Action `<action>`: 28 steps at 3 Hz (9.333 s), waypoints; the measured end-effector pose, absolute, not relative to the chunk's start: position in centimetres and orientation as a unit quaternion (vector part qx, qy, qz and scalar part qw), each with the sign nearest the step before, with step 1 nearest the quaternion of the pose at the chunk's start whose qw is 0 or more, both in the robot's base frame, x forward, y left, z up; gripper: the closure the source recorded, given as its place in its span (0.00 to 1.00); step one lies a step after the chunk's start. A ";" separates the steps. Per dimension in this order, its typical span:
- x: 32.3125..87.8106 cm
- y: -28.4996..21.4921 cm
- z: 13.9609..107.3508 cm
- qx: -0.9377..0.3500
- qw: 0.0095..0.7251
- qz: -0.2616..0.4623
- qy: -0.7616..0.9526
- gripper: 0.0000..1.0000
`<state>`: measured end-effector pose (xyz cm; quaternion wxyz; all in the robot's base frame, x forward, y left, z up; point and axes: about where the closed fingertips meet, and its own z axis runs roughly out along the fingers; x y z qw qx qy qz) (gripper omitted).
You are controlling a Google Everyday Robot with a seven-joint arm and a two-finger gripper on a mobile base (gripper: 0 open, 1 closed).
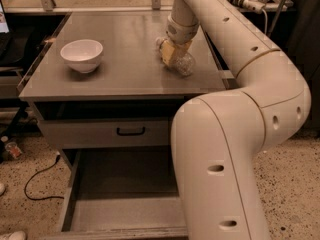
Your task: Place water bottle into middle drawer
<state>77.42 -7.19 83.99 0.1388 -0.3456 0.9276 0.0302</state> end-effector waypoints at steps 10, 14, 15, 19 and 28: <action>59.1 -14.0 88.7 -0.204 0.123 0.056 0.970 1.00; 48.2 -14.4 84.0 -0.196 0.077 0.093 0.973 1.00; 46.0 -11.9 78.7 -0.205 0.040 0.115 0.971 1.00; 41.4 -6.1 70.3 -0.205 -0.027 0.170 0.964 1.00; 45.4 8.5 45.6 -0.089 -0.034 0.314 0.945 1.00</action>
Offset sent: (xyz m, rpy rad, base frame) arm -0.0773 -0.0400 0.0110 0.0173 -0.0328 -0.1197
